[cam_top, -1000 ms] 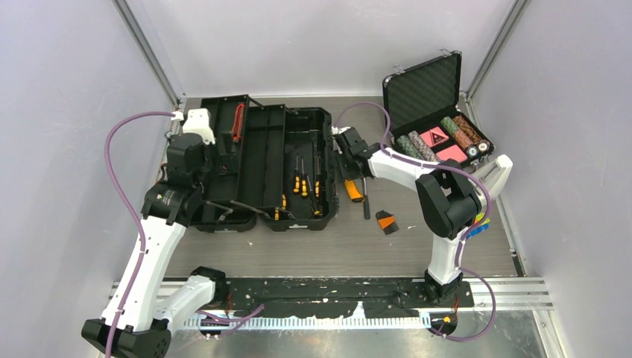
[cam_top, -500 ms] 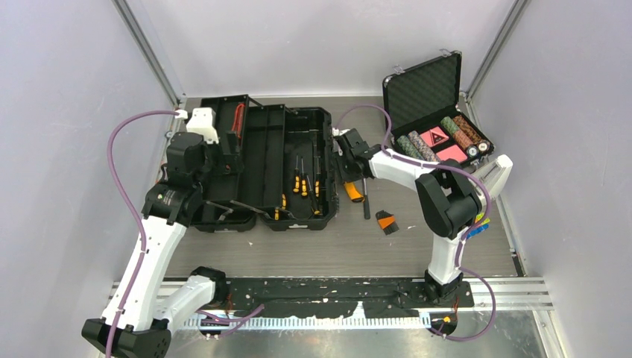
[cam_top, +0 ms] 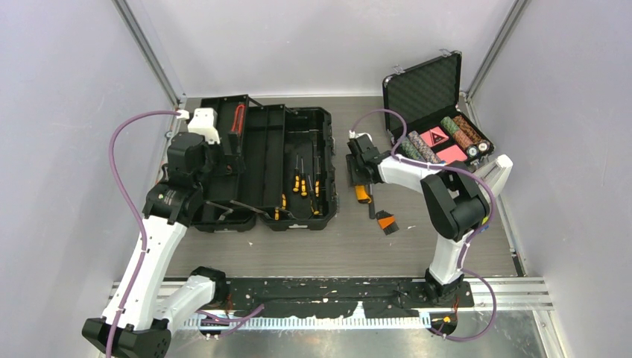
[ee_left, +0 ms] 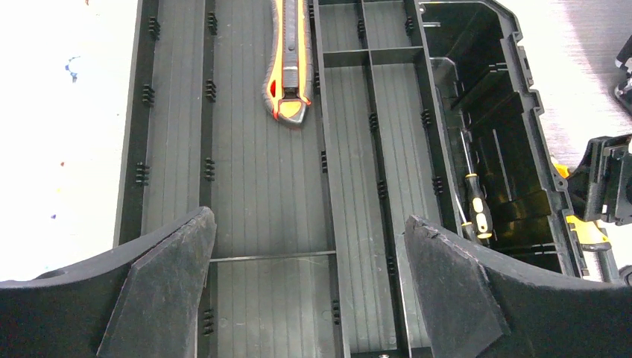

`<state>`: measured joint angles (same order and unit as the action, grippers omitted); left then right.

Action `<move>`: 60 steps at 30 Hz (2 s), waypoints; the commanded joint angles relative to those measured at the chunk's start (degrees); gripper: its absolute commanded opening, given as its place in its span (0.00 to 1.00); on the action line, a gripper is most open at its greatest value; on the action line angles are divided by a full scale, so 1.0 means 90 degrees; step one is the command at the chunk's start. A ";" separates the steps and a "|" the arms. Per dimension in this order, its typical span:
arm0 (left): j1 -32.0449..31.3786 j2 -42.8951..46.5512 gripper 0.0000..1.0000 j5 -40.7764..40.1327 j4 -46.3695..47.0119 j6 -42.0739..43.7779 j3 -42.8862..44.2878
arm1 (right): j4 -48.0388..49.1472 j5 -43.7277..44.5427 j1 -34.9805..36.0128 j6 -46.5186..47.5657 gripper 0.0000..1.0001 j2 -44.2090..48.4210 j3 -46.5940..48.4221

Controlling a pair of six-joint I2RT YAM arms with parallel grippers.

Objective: Pack the tool kit

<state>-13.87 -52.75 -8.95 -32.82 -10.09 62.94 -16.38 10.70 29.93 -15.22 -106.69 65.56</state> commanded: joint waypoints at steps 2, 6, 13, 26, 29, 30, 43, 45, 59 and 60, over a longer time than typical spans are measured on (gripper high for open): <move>-0.0012 -0.0017 0.98 0.0213 0.0355 -0.0039 -0.0018 | -0.0446 0.0012 -0.0232 -0.0021 0.48 0.0121 -0.0431; -0.0012 -0.0002 0.98 0.0368 0.0373 -0.0058 -0.0017 | -0.0461 -0.0240 -0.0214 0.0026 0.54 -0.0067 -0.0228; -0.0018 0.0042 0.98 0.0741 0.0428 -0.0250 0.0033 | -0.0622 -0.0321 -0.0038 -0.0006 0.53 -0.0312 0.0056; -0.0311 0.0107 0.98 0.1517 0.0506 -0.0781 0.0038 | -0.0416 -0.0550 0.0049 -0.0207 0.17 0.0226 -0.0049; -0.0479 0.0177 0.98 0.1711 0.0676 -0.0959 -0.0108 | -0.0198 -0.0591 0.0047 -0.0351 0.14 0.0839 -0.0250; -0.0544 0.0195 0.98 0.1769 0.0756 -0.1035 -0.0160 | -0.0091 -0.0582 0.0050 -0.0370 0.13 0.0971 -0.0291; -0.1924 -0.0301 0.97 0.2211 0.2632 -0.1540 -0.0762 | 0.1207 -0.0522 -0.0053 -0.0651 0.11 0.4137 -0.1436; -0.2175 -0.0525 0.96 0.2257 0.3030 -0.1648 -0.0810 | 0.1349 -0.0579 -0.0063 -0.0751 0.11 0.4566 -0.1562; -0.3517 -0.2160 0.87 0.2603 0.5282 -0.1959 -0.0628 | 0.3025 -0.1601 -0.0065 -0.2136 0.11 0.6477 -0.2585; -0.3576 -0.2268 0.86 0.2641 0.5304 -0.1944 -0.0580 | 0.3105 -0.1625 -0.0065 -0.2210 0.11 0.6505 -0.2626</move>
<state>-44.12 -70.78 12.47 7.70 -27.18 54.28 3.20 -1.32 29.45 -30.70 -50.74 42.35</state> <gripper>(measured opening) 0.884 0.378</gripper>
